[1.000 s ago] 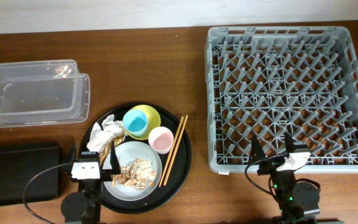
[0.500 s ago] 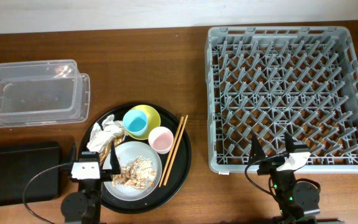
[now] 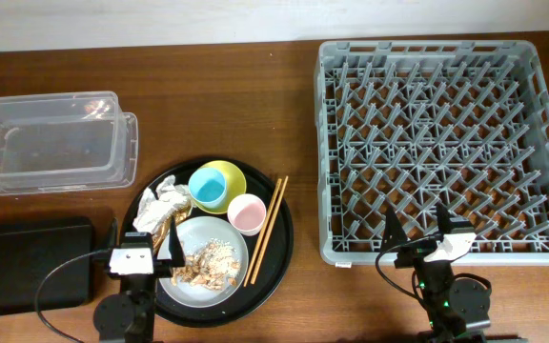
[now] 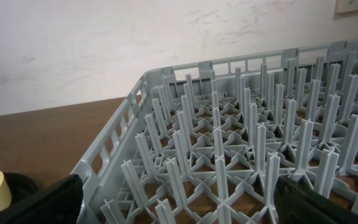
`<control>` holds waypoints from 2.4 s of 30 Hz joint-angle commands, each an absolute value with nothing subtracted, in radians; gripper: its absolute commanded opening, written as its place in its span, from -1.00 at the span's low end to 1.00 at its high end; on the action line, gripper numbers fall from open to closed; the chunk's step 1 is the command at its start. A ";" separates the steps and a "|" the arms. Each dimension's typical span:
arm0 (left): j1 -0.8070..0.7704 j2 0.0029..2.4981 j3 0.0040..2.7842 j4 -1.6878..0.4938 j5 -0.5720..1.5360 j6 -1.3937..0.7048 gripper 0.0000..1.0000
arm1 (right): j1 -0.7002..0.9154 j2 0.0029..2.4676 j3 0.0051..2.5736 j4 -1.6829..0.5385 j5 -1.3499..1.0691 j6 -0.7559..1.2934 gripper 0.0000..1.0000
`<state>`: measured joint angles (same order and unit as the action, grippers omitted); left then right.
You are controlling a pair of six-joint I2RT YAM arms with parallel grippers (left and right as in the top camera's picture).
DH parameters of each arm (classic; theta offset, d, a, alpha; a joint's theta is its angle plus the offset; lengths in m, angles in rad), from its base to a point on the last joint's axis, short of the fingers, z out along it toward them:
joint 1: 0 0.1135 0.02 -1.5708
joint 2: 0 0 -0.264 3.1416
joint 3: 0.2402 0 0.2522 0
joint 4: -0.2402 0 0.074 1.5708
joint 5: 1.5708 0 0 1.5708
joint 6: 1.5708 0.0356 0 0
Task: Sort waste into correct bins and load items into the dishwasher rack
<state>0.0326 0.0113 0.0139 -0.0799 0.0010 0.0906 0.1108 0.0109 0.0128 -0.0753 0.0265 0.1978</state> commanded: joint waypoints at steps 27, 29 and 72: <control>0.122 0.895 1.128 -1.017 0.179 -0.072 0.98 | 0.104 0.006 0.006 -0.080 0.038 0.187 0.97; 0.122 1.056 1.155 -1.084 0.082 -0.072 0.98 | 0.104 0.006 0.006 -0.080 0.038 0.187 0.97; 0.121 1.744 1.158 -1.054 0.326 0.001 -1.00 | 0.104 0.006 0.006 -0.080 0.038 0.187 0.97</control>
